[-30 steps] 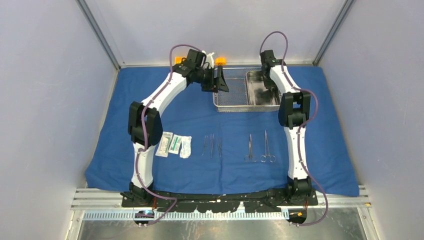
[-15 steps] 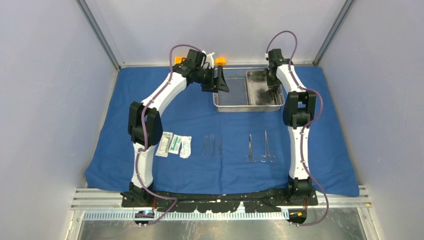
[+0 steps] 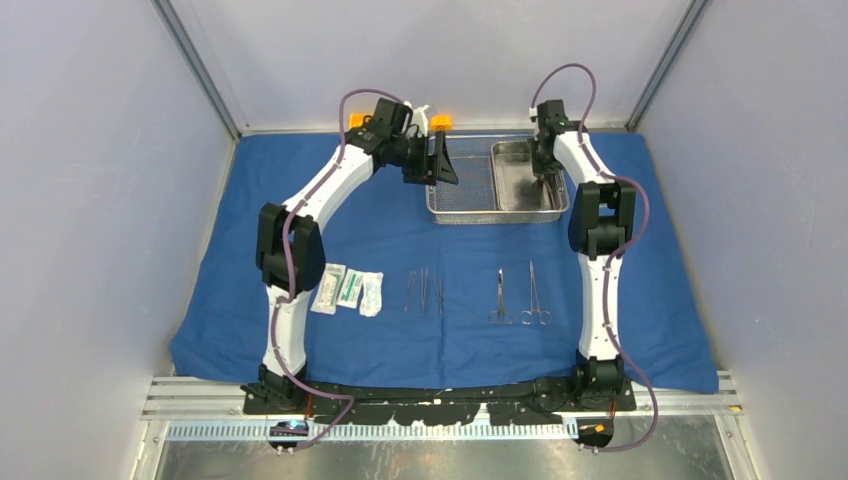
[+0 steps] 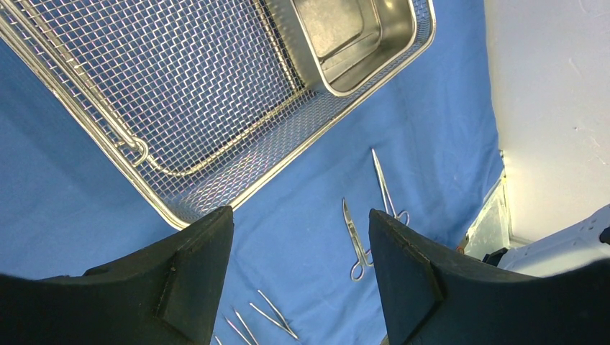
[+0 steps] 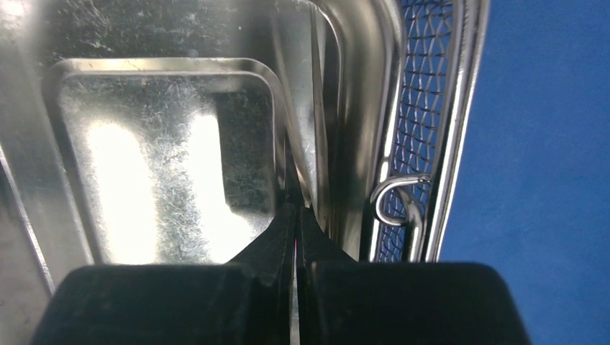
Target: Open and lay out the surgical kit
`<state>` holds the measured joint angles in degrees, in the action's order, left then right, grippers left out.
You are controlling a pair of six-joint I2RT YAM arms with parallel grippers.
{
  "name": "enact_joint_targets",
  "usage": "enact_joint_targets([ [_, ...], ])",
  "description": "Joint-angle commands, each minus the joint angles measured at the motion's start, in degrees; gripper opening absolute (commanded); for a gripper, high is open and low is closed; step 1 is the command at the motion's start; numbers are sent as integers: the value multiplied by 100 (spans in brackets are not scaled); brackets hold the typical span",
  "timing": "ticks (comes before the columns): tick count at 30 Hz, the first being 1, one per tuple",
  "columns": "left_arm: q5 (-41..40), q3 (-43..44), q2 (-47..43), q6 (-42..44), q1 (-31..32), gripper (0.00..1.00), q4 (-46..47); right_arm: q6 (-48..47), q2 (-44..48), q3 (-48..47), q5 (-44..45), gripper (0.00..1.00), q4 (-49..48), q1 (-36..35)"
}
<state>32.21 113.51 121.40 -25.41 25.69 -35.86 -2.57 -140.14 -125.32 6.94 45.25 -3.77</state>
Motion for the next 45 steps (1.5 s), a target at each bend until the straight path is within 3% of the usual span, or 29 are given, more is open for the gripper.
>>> enact_joint_targets([
  [1, 136, 128, 16, -61, -55, 71, 88, -236, 460, 78, 326, 8, -230, -152],
  [5, 131, 127, 24, -61, -48, 71, 88, -504, 525, 134, 747, 17, -360, -333],
  [10, 154, 132, 41, -58, -52, 71, 79, -561, 625, 224, 863, 21, -466, -395],
  [18, 172, 136, 59, -45, -55, 71, 76, -550, 787, 256, 806, 22, -540, -400],
  [29, 190, 138, 98, -42, -55, 71, 61, -693, 194, -286, 1019, 23, -445, -364],
  [45, 231, 145, 129, -104, -51, 71, 65, -363, -318, -931, 600, 23, -211, -194],
])
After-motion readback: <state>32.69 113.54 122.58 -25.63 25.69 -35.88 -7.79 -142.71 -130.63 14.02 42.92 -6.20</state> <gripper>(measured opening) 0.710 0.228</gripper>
